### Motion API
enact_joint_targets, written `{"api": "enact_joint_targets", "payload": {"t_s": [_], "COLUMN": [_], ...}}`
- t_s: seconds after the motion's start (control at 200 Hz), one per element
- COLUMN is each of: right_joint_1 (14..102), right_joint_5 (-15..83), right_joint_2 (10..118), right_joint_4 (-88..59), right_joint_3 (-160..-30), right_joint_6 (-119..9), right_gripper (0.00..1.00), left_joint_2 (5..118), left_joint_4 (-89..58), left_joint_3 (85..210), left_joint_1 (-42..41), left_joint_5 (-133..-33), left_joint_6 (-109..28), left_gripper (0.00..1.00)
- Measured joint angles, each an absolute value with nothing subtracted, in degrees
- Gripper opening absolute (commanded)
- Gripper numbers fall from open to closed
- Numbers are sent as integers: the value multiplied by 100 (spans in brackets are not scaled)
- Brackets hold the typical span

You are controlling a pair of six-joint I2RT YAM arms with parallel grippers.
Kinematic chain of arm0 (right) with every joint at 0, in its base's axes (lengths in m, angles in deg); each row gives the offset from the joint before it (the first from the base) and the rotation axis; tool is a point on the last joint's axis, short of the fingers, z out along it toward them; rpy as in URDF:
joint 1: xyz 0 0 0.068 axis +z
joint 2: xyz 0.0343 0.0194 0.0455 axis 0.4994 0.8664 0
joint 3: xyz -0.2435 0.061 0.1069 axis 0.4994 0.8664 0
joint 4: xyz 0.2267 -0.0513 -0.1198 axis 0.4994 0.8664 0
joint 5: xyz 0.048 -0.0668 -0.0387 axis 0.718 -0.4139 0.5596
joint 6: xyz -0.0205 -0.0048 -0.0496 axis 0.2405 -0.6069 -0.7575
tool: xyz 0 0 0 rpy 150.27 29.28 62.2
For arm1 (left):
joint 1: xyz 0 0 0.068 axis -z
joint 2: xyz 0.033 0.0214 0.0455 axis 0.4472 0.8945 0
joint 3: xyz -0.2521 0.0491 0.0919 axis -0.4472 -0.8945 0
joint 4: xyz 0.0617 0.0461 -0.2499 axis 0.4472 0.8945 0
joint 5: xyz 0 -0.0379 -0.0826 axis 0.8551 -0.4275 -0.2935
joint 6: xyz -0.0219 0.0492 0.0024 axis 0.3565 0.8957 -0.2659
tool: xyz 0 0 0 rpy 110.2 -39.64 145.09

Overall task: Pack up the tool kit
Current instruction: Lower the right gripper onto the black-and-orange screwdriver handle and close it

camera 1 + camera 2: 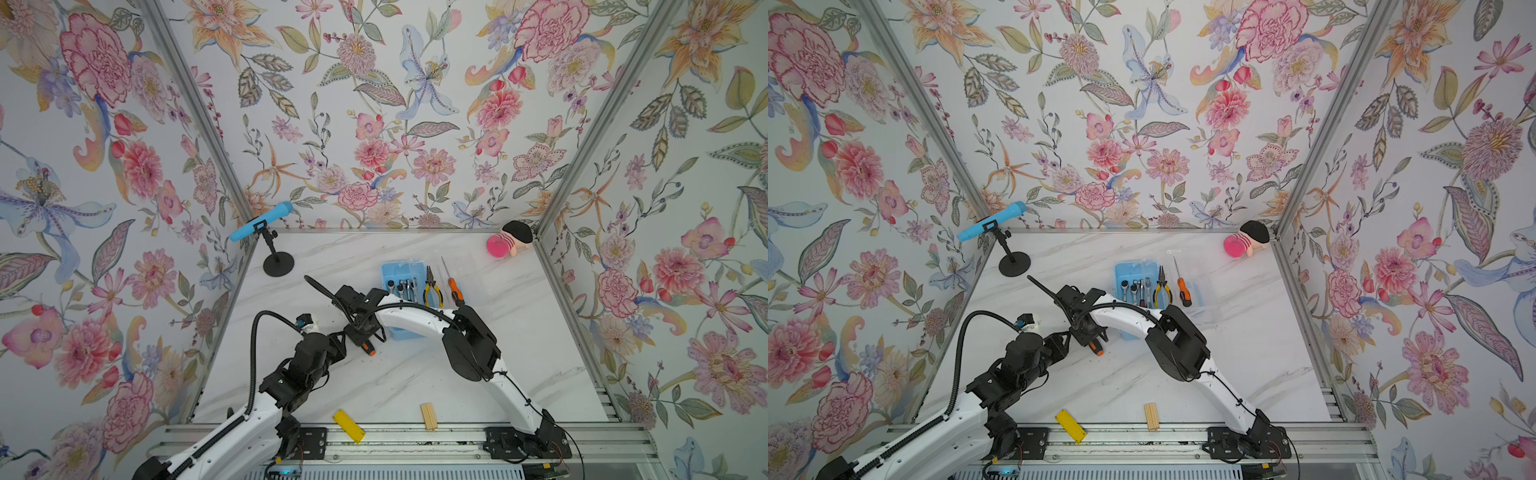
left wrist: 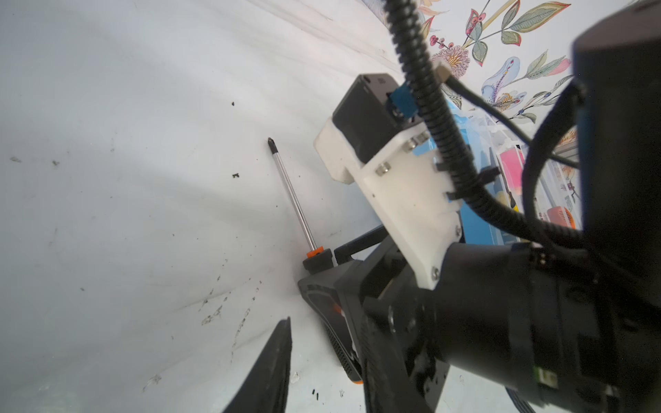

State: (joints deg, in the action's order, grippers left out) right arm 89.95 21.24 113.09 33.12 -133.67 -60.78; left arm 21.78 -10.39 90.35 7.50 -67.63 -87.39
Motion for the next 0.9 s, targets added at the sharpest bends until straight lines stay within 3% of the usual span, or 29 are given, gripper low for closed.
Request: {"api": "enact_joint_targets", "payload": {"t_s": [0.425,0.626,0.741,0.901], "right_joint_1": [8995,8986,8971,8934], "right_joint_5": [2023,2023,2032,2089], "right_joint_2": [11353,11361,11361,11339], "right_joint_4": [3319,3341,3341,3338], "right_joint_3": [-13446,-13446,-13443,-13443], "right_joint_6": [-6000,-5954,-5958,-5895], "right_gripper": [29,15,0,0], "left_joint_2": [2160,2154,2173,2186], "left_joint_4": [-1037,-1033,-1013,-993], "left_joint_3": [9037,9053,9149,9333], "left_joint_1": [707,634,617,584], "left_joint_5": [-6765,-6765,-6765,-6765], "left_joint_6": [-8698,-8582,-8497,-8407], "left_gripper": [36,35,35,34]}}
